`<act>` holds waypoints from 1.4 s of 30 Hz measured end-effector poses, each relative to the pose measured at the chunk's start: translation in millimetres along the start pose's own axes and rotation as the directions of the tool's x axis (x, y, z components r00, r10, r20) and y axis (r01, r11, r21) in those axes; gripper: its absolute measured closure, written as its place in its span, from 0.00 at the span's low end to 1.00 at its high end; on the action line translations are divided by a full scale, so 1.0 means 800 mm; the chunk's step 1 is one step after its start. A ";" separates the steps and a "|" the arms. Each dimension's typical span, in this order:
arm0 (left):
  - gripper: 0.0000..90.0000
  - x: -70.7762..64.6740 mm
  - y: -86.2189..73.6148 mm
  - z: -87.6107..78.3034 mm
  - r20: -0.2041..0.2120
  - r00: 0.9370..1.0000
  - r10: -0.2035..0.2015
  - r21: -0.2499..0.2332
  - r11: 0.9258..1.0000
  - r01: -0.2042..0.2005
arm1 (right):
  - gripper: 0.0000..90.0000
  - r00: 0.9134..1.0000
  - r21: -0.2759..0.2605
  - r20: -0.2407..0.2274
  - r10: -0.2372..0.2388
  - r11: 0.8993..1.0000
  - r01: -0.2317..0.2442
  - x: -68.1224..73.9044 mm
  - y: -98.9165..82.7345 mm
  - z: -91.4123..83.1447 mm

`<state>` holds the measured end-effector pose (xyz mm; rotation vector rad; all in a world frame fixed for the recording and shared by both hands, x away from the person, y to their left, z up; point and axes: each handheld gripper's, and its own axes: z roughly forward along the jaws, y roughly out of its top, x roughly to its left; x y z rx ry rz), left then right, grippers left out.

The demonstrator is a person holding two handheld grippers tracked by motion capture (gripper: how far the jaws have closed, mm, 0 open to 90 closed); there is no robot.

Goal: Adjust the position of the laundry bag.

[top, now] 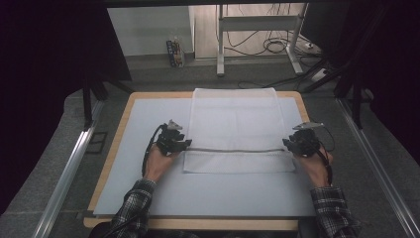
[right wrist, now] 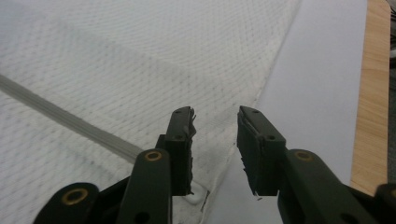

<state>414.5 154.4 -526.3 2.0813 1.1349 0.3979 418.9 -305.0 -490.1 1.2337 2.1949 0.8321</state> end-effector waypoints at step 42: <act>0.99 -0.005 -0.011 -0.007 0.017 1.000 0.007 0.066 0.998 -0.008 | 0.98 0.996 0.063 -0.084 -0.018 0.998 0.023 0.012 -0.012 0.006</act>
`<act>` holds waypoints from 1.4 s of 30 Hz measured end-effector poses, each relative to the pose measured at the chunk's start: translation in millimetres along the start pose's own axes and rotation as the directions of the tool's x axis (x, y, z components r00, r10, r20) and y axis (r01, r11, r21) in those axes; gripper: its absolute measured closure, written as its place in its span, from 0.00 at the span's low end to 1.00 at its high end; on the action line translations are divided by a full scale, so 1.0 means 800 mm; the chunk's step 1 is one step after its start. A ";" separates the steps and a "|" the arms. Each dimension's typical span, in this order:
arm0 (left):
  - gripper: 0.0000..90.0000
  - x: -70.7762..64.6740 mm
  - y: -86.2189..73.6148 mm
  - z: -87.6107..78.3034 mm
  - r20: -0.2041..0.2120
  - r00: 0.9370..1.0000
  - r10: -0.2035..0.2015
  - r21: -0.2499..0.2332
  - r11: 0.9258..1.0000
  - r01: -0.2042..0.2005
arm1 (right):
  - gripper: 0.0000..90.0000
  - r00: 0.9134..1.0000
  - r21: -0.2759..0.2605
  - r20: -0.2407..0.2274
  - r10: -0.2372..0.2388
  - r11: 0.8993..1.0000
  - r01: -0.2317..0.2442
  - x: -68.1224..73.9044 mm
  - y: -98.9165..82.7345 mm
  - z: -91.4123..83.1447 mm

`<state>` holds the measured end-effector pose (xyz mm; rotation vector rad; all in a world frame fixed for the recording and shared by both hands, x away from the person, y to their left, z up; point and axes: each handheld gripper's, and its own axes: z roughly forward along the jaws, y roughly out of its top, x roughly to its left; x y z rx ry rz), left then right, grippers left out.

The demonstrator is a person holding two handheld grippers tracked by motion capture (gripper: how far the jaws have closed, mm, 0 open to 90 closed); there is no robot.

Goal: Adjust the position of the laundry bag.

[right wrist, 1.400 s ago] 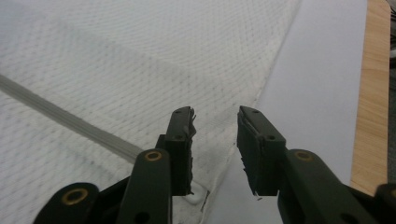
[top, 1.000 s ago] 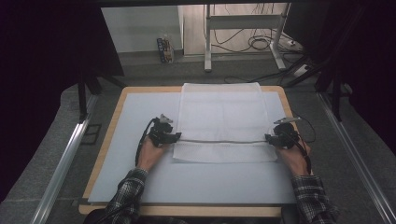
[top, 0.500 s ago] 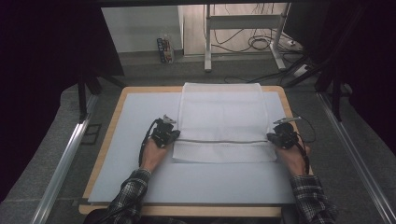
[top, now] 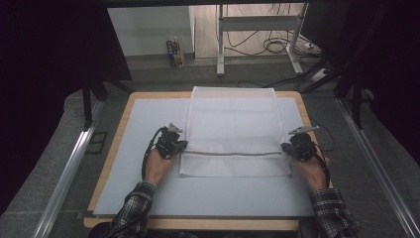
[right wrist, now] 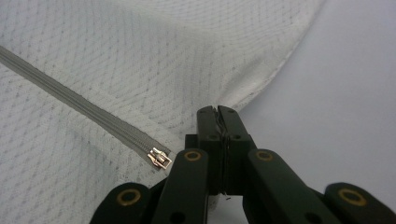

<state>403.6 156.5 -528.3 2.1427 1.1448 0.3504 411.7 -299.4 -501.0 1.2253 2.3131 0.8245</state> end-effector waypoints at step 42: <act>0.99 -0.007 -0.076 -0.085 0.009 1.000 0.026 0.050 0.998 -0.026 | 0.98 0.977 0.009 -0.148 -0.153 0.988 0.156 0.082 -0.021 -0.035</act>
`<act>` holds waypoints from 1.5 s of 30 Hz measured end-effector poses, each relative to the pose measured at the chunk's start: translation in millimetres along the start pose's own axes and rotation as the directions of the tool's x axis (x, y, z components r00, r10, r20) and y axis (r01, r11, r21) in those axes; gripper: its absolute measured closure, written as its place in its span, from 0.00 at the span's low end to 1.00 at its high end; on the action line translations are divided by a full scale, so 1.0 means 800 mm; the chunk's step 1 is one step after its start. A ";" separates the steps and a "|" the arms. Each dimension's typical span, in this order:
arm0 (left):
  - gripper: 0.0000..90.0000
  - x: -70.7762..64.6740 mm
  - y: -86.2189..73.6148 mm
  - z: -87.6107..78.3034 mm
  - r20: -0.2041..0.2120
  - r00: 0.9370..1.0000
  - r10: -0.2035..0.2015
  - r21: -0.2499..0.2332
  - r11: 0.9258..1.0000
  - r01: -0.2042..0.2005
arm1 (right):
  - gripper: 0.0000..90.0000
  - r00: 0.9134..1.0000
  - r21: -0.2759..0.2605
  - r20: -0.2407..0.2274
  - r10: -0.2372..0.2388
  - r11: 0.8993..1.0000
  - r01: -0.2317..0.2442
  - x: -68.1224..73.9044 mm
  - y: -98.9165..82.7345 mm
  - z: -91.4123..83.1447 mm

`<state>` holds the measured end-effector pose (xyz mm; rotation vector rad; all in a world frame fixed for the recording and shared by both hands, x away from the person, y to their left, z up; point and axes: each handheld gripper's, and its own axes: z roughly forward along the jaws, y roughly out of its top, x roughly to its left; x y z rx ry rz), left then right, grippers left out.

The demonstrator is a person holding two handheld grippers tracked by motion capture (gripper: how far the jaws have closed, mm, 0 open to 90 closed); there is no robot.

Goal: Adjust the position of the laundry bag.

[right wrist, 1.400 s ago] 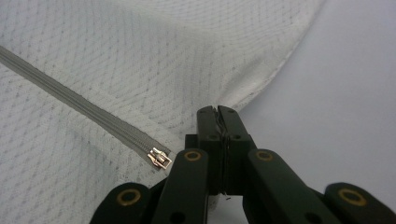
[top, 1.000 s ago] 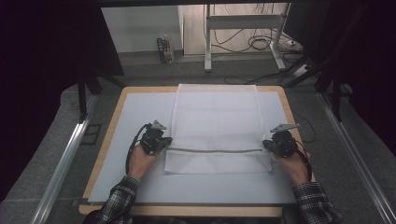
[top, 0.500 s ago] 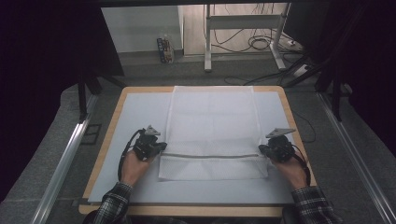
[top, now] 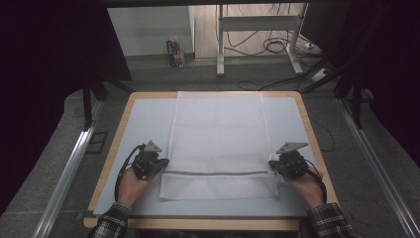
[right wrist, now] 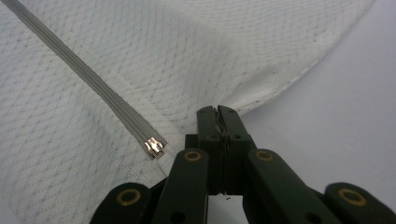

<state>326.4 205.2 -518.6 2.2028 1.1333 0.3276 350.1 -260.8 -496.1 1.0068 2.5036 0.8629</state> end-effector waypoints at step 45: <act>0.14 -0.024 -0.037 -0.025 -0.001 1.000 0.023 -0.138 0.990 -0.023 | 0.30 1.000 -0.066 -0.014 -0.021 0.998 0.020 0.027 -0.016 -0.015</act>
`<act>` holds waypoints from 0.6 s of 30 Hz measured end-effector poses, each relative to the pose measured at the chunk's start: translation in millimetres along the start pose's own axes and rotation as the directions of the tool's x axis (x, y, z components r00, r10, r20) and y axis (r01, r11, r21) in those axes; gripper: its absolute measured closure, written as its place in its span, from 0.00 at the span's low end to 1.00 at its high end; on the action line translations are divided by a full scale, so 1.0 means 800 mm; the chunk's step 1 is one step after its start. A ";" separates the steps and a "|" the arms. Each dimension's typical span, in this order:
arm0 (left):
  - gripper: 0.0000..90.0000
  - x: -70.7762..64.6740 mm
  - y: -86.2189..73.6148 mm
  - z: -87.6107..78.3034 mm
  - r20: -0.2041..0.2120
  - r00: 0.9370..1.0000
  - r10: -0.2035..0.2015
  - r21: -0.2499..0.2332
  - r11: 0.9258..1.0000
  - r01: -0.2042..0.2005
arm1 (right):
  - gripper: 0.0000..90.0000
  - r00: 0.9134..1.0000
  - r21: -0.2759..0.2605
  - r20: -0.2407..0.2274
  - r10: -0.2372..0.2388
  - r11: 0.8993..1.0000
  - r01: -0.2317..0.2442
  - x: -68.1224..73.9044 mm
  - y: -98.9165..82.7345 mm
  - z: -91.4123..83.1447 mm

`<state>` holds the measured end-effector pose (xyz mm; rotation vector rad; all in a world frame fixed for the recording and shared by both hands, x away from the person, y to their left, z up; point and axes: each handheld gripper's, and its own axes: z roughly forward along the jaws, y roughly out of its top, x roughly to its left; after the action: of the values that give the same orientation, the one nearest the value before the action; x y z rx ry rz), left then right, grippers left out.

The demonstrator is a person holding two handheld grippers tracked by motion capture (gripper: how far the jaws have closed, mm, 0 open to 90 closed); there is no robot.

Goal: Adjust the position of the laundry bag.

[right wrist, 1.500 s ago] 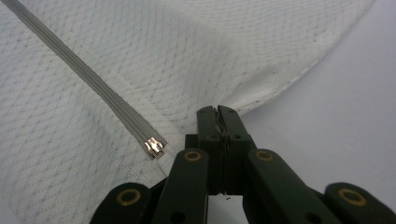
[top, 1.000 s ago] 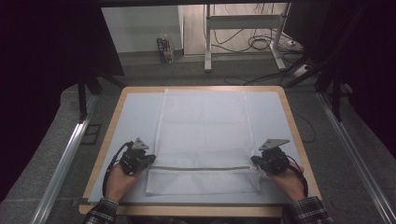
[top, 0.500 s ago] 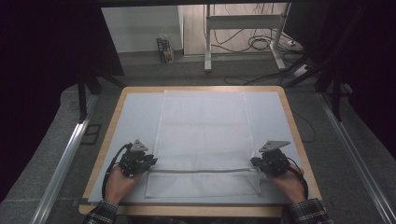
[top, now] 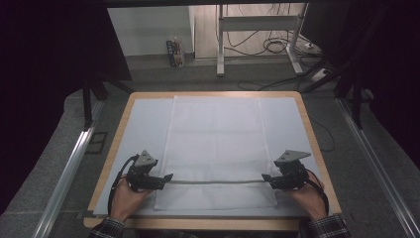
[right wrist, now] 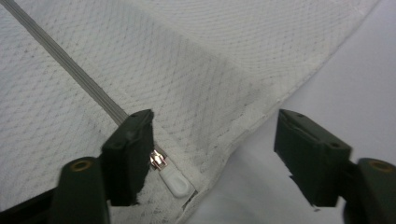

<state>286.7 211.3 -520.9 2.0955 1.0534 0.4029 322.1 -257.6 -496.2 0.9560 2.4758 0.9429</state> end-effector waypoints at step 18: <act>0.01 -0.012 -0.026 -0.022 -0.033 0.999 0.028 -0.004 1.000 -0.028 | 0.05 0.998 -0.046 -0.063 0.000 0.999 -0.003 0.008 -0.020 -0.013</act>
<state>259.3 220.0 -523.7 2.1083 1.0419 0.4551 304.8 -266.9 -500.0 0.9267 2.4938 1.0408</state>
